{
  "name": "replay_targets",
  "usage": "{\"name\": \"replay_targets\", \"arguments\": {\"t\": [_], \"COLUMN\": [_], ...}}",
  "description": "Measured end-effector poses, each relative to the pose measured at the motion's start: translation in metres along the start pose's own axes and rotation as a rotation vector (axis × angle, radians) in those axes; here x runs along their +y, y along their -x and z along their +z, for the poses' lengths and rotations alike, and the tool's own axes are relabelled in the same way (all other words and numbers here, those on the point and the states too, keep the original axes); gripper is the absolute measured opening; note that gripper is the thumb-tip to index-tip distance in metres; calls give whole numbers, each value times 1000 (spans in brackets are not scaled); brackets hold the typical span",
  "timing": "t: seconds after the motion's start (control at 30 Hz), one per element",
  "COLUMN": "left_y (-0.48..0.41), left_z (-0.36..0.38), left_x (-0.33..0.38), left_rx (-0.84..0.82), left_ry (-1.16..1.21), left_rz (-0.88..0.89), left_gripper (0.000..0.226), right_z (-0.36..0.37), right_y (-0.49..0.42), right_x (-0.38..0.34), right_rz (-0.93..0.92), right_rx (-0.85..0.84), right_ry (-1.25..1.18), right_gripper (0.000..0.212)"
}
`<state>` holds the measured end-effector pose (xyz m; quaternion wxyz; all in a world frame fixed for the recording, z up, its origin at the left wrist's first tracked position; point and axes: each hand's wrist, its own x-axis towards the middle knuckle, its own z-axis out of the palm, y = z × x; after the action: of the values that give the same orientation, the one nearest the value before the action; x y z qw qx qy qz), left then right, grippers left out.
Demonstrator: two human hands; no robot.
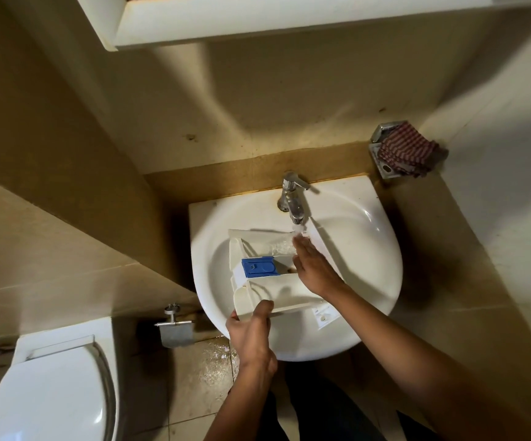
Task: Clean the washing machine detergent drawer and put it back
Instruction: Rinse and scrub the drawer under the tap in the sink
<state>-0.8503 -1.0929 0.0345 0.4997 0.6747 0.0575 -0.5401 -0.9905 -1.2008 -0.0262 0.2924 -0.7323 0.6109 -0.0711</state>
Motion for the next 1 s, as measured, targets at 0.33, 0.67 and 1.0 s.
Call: {"name": "replay_targets", "arguments": {"t": [0.33,0.67,1.0], "left_y": [-11,-13,-27], "left_z": [8,14,8], "left_x": [19,24,31], "left_rx": [26,33,13], "left_ry": [-156,-119,-150], "left_rz": [91,88,52], "left_gripper": [60,65,47], "right_z": [10,6,1], "right_y": [-1,20,13], "right_x": [-11,-19,-33], "right_rz": [104,284,315], "right_rx": [-27,-205,-292], "right_ry": [-23,-50,-53], "right_gripper": [47,58,67]}}
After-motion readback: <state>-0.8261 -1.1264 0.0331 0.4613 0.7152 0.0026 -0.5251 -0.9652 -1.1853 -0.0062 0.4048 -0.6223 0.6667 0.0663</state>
